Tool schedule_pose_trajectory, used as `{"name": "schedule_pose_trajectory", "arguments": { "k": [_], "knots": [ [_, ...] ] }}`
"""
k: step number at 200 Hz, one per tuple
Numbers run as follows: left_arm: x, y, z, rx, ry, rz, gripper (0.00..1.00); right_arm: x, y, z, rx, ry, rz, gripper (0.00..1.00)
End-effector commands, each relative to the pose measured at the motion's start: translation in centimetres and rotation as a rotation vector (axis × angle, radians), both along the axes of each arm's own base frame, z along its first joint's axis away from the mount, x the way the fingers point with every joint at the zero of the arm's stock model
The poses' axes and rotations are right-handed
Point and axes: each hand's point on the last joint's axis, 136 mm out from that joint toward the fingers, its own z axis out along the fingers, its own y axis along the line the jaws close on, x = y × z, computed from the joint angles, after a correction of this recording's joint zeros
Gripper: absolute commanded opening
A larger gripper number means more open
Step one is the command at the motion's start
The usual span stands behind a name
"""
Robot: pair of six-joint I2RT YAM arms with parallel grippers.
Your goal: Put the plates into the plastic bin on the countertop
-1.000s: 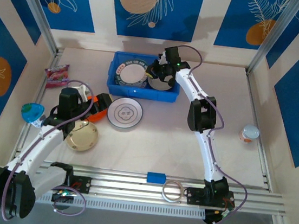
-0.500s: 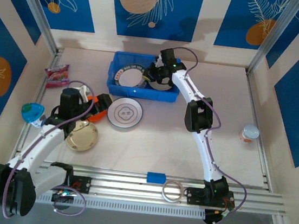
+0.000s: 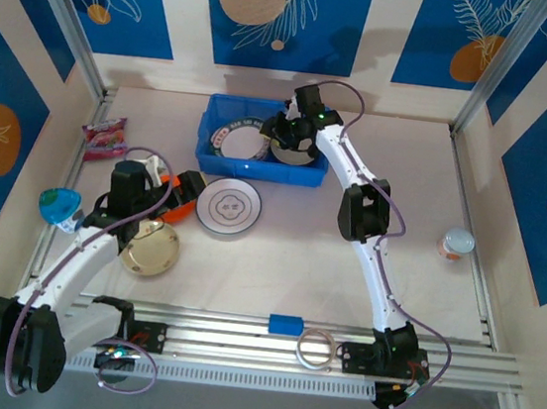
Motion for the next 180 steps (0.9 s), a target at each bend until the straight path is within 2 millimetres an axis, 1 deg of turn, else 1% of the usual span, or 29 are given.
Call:
{"name": "schedule_pose_trajectory", "arguments": {
  "k": [1,53,75,98,134,149,180],
  "knots": [
    [0.2,0.2,0.0,-0.019,-0.016,0.010,1.00,-0.6,-0.3,2.1,-0.023,-0.027,0.018,0.38],
    [0.5,0.0,-0.4,-0.028,-0.012,0.001,1.00,-1.3,-0.3,1.4,-0.065,-0.013,0.020,0.38],
    [0.6,0.1,-0.5,-0.020,-0.015,0.010,0.99,-1.6,-1.0,0.7,-0.127,0.002,-0.006,0.37],
    [0.5,0.3,-0.7,-0.011,-0.016,0.017,1.00,-2.0,-1.2,0.2,-0.167,0.011,-0.010,0.38],
    [0.6,0.2,-0.8,-0.015,-0.012,0.010,1.00,-2.3,-1.4,0.6,-0.237,-0.016,-0.021,0.38],
    [0.6,0.2,-0.8,-0.012,-0.014,0.015,1.00,-2.7,-0.9,0.6,-0.247,-0.023,-0.005,0.41],
    [0.7,0.2,-1.0,-0.012,-0.008,0.012,1.00,-3.5,-0.4,0.8,-0.303,-0.048,0.015,0.42]
  ]
}}
